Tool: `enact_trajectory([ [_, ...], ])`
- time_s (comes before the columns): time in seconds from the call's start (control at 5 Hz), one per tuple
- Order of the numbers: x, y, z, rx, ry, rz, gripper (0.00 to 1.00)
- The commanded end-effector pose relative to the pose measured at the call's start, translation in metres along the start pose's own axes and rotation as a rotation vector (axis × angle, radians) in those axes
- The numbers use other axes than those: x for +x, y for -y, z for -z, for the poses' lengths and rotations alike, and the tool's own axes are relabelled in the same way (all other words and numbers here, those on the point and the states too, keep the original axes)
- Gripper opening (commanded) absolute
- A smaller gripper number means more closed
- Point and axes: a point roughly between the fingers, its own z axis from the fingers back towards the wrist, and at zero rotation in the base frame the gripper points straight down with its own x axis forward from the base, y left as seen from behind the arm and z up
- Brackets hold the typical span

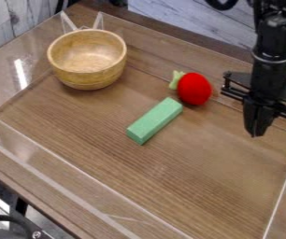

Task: Move the red fruit to the right

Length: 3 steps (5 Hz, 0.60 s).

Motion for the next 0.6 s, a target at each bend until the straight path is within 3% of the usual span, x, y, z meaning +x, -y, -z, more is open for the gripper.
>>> enact_trajectory([
  [0.0,0.014,-0.012,-0.015,-0.005,0.065,0.001,0.00],
  [0.4,0.017,-0.016,-0.004,-0.006,0.052,0.051,0.00],
])
